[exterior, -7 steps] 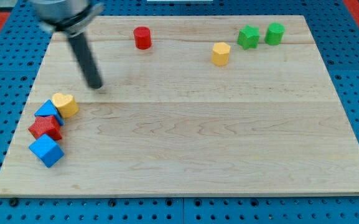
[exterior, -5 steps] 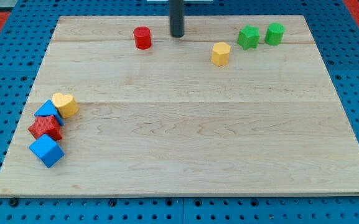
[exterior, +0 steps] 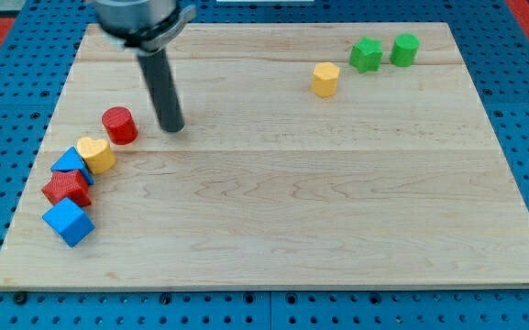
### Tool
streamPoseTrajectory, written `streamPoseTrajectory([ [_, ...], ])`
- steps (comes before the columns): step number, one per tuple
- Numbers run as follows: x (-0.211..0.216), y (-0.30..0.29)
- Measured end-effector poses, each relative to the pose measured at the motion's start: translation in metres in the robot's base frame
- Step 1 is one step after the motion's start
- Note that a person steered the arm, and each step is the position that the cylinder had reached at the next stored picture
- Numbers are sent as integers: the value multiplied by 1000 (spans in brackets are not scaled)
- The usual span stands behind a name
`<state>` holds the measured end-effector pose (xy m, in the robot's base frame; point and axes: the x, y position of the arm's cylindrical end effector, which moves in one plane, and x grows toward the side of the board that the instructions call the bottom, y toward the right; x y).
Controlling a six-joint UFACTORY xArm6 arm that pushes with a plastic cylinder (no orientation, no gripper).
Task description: Move the red circle hexagon in opposite directions
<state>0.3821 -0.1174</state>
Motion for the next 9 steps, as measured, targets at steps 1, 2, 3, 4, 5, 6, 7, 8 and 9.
streamPoseTrajectory([
  [1,-15,-48],
  [2,19,-87],
  [3,18,14],
  [4,-22,106],
  [5,-55,194],
  [6,-64,252],
  [7,-69,274],
  [8,-103,283],
  [9,-80,282],
])
